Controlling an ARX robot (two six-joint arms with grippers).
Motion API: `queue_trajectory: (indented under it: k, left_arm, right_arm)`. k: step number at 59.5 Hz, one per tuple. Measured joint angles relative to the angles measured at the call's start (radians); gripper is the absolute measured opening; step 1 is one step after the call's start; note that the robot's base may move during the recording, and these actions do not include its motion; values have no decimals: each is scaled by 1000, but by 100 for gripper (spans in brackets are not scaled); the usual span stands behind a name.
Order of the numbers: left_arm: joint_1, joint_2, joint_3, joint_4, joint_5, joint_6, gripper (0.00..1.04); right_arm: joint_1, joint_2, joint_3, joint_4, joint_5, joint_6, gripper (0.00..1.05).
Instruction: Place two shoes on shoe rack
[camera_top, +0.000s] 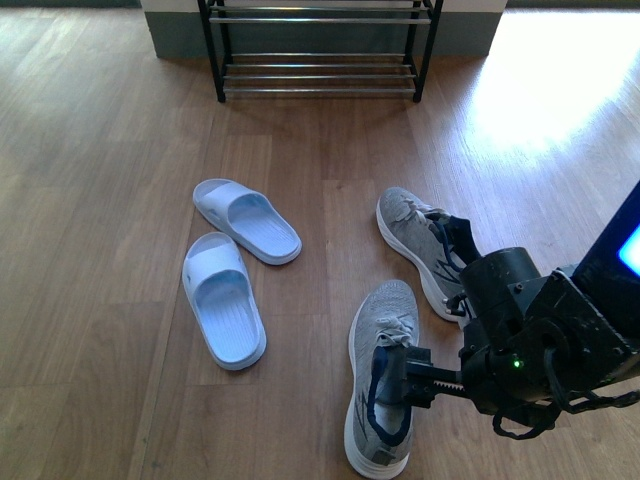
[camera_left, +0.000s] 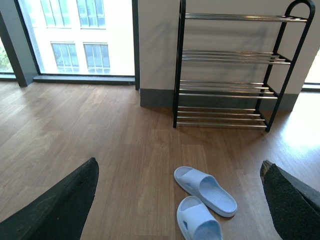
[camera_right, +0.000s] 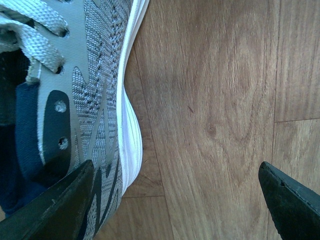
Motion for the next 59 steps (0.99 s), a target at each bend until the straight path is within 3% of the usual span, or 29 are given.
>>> queue_trajectory:
  k: [16, 28, 51, 59]
  left_arm:
    - [0, 0, 0, 0, 0, 0, 95]
    - [0, 0, 0, 0, 0, 0, 95]
    - [0, 0, 0, 0, 0, 0, 95]
    - [0, 0, 0, 0, 0, 0, 95]
  right_arm:
    - [37, -157, -133, 77, -120, 39, 96]
    - [76, -57, -44, 47, -100, 52, 96]
    - [34, 129, 103, 64, -103, 19, 95]
    - [33, 142, 128, 63, -146, 10, 76]
